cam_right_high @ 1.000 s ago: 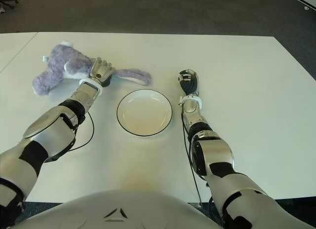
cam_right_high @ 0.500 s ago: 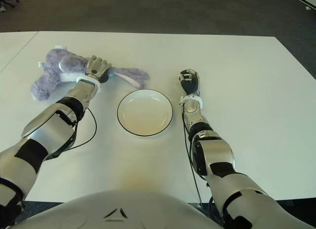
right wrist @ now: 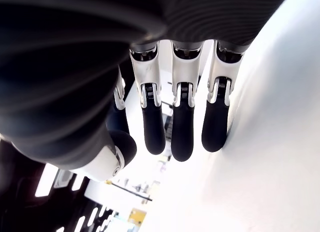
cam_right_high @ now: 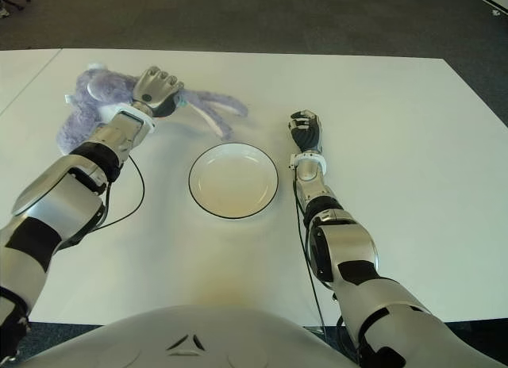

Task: Put the doll into the plate.

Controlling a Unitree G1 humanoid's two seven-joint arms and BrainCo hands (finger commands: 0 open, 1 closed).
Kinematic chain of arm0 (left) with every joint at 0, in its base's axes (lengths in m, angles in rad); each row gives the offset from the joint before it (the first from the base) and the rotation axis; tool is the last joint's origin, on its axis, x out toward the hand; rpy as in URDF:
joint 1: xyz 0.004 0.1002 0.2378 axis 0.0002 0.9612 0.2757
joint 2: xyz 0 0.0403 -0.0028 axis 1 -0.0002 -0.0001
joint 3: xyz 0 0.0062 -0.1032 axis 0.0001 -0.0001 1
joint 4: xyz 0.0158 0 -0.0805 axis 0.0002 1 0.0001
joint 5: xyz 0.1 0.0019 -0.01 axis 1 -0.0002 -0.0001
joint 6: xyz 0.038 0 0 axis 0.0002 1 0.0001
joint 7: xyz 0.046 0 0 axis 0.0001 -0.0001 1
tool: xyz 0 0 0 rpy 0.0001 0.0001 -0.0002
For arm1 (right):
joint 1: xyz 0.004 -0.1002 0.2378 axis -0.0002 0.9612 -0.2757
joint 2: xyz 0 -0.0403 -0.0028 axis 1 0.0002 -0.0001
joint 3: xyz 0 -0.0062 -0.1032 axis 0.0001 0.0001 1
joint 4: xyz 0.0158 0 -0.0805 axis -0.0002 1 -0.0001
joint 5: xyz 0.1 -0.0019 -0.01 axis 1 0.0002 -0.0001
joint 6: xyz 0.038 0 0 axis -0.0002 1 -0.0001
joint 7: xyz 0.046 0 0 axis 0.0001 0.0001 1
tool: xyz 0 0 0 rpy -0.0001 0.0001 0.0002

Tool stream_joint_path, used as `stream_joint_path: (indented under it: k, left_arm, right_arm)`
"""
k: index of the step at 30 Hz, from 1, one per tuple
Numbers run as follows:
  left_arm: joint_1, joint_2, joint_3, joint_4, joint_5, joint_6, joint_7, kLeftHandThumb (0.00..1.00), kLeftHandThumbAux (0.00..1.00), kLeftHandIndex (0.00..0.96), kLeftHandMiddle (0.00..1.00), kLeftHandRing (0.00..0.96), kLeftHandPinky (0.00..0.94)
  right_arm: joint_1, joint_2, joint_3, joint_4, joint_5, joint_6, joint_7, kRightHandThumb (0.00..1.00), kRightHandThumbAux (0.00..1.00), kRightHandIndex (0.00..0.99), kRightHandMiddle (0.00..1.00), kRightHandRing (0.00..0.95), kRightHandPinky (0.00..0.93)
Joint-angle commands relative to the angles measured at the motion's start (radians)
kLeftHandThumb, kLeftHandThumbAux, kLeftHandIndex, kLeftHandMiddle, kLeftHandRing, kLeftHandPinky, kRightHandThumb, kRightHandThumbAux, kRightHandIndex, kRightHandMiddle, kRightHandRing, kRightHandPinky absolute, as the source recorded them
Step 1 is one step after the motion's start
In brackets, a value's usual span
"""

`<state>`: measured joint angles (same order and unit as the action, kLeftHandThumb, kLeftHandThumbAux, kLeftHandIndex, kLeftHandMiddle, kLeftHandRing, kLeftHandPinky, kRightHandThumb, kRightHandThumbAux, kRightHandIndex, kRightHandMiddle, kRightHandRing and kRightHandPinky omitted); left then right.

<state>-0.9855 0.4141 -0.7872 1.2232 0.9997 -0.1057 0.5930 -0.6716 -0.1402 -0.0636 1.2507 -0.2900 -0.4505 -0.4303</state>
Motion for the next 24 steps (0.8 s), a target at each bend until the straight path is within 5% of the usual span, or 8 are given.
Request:
stream_joint_path:
  k: [1, 6, 13, 24]
  left_arm:
    - [-0.043, 0.082, -0.014, -0.150, 0.058, -0.060, 0.121, 0.963, 0.616, 0.651, 0.499, 0.787, 0.797]
    - [-0.053, 0.124, 0.001, -0.298, 0.086, -0.108, 0.224, 0.964, 0.617, 0.653, 0.498, 0.797, 0.811]
    - [-0.063, 0.174, 0.028, -0.495, 0.117, -0.114, 0.194, 0.965, 0.618, 0.659, 0.498, 0.805, 0.814]
    - [-0.088, 0.194, 0.049, -0.566, 0.182, -0.100, 0.218, 0.966, 0.617, 0.657, 0.498, 0.803, 0.813]
  right_arm:
    - [0.196, 0.032, 0.004, 0.121, 0.001, 0.106, 0.035, 0.688, 0.737, 0.400, 0.319, 0.357, 0.383]
    - [0.190, 0.036, 0.001, 0.122, 0.004, 0.113, 0.030, 0.689, 0.737, 0.400, 0.331, 0.369, 0.388]
    - [0.188, 0.035, 0.015, 0.123, -0.012, 0.116, 0.013, 0.690, 0.736, 0.401, 0.333, 0.375, 0.396]
    - [0.183, 0.045, 0.012, 0.121, -0.006, 0.100, 0.012, 0.692, 0.735, 0.402, 0.355, 0.400, 0.421]
